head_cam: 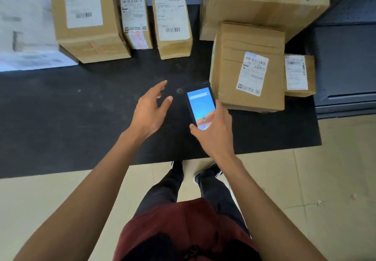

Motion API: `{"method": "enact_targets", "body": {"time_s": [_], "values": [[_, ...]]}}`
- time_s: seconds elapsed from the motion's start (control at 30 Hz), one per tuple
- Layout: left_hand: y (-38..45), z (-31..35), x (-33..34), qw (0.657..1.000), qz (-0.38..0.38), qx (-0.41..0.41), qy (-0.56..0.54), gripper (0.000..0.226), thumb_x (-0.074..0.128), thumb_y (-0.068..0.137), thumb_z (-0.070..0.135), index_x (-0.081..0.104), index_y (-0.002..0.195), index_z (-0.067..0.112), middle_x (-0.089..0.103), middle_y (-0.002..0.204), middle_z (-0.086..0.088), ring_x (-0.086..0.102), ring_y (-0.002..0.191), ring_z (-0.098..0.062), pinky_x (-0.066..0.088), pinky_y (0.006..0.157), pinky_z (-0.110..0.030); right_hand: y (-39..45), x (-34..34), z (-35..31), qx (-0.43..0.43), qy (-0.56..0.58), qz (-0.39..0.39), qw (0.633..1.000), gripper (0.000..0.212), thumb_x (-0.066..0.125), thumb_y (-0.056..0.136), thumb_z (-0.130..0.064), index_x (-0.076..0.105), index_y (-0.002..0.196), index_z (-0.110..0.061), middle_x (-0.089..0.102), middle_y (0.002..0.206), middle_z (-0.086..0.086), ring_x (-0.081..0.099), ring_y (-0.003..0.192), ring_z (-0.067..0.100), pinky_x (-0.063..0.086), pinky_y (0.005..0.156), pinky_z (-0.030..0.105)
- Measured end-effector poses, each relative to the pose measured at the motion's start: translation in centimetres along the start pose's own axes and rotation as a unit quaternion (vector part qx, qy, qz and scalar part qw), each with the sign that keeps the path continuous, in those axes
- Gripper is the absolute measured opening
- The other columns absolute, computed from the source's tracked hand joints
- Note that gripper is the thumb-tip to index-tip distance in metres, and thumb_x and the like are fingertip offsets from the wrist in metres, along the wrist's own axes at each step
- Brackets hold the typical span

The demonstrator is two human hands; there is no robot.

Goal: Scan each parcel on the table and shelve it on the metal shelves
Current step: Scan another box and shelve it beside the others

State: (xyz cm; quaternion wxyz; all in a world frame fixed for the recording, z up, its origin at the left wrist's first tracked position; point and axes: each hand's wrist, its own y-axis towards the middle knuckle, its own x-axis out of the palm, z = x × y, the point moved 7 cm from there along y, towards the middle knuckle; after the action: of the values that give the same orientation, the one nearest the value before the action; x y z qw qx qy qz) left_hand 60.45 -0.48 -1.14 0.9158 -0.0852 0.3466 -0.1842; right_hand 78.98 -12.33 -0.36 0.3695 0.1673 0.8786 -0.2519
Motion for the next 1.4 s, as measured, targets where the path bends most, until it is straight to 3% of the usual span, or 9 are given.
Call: {"method": "enact_targets", "body": {"time_s": [0.17,0.4,0.73,1.0,1.17,1.3,1.4], "values": [[-1.3,-2.0,-2.2,0.999,0.025,-0.031,-0.006,0.05,0.058,0.103,0.031,0.047,0.152,0.024,0.056,0.147,0.003,0.057,0.127,-0.014,0.049,0.107,-0.044,0.3,5.0,-0.1,-0.032,-0.079,-0.023,0.996,0.1,0.083,0.075,-0.048,0.026,0.153,-0.019,0.046,0.138,0.002,0.042,0.122,0.018,0.044,0.095,0.032],[-3.0,-3.0,-2.8,0.999,0.013,-0.049,-0.001,0.048,0.056,0.104,0.026,0.047,0.151,0.023,0.056,0.148,0.003,0.056,0.13,-0.016,0.048,0.108,-0.04,1.6,9.0,1.6,-0.042,-0.15,-0.04,0.987,0.1,0.083,0.078,-0.044,0.025,0.154,-0.016,0.042,0.146,0.007,0.041,0.129,0.025,0.04,0.1,0.037],[-3.0,-2.2,-2.2,0.999,-0.007,-0.044,0.007,0.046,0.052,0.106,0.023,0.047,0.151,0.026,0.054,0.149,0.006,0.053,0.132,-0.013,0.045,0.101,-0.029,1.7,10.0,3.3,-0.007,-0.136,-0.031,0.99,0.095,0.08,0.077,-0.05,0.031,0.15,-0.013,0.042,0.145,0.01,0.043,0.127,0.026,0.041,0.1,0.038],[-2.9,-1.0,-0.7,0.999,-0.022,-0.043,0.021,0.045,0.053,0.105,0.024,0.048,0.15,0.026,0.052,0.151,0.004,0.052,0.134,-0.015,0.046,0.103,-0.033,1.4,10.0,3.8,-0.017,-0.188,-0.045,0.981,0.091,0.075,0.083,-0.055,0.029,0.151,-0.015,0.039,0.148,0.008,0.043,0.132,0.025,0.043,0.103,0.037],[-1.9,0.5,1.2,0.999,-0.038,-0.021,0.019,0.046,0.054,0.105,0.025,0.047,0.15,0.028,0.053,0.15,0.006,0.052,0.133,-0.013,0.045,0.098,-0.027,1.0,6.6,3.8,-0.062,-0.128,-0.037,0.989,0.07,0.071,0.088,-0.047,0.042,0.145,-0.019,0.043,0.145,0.005,0.039,0.131,0.024,0.042,0.102,0.04],[-0.5,2.4,3.5,0.998,-0.064,0.014,0.001,0.049,0.057,0.104,0.023,0.046,0.151,0.029,0.053,0.15,0.007,0.052,0.132,-0.013,0.046,0.089,-0.022,0.7,1.1,4.7,-0.079,-0.042,0.024,0.996,0.048,0.068,0.093,-0.029,0.056,0.137,-0.017,0.051,0.14,0.003,0.045,0.127,0.02,0.043,0.105,0.037],[0.5,4.4,5.2,0.995,-0.084,0.046,-0.01,0.055,0.061,0.101,0.024,0.044,0.153,0.032,0.051,0.151,0.008,0.052,0.133,-0.014,0.049,0.104,-0.038,0.4,-3.4,5.8,-0.081,0.017,0.095,0.992,0.031,0.066,0.092,-0.018,0.065,0.123,-0.014,0.058,0.127,0.0,0.05,0.116,0.015,0.047,0.101,0.036]]}}
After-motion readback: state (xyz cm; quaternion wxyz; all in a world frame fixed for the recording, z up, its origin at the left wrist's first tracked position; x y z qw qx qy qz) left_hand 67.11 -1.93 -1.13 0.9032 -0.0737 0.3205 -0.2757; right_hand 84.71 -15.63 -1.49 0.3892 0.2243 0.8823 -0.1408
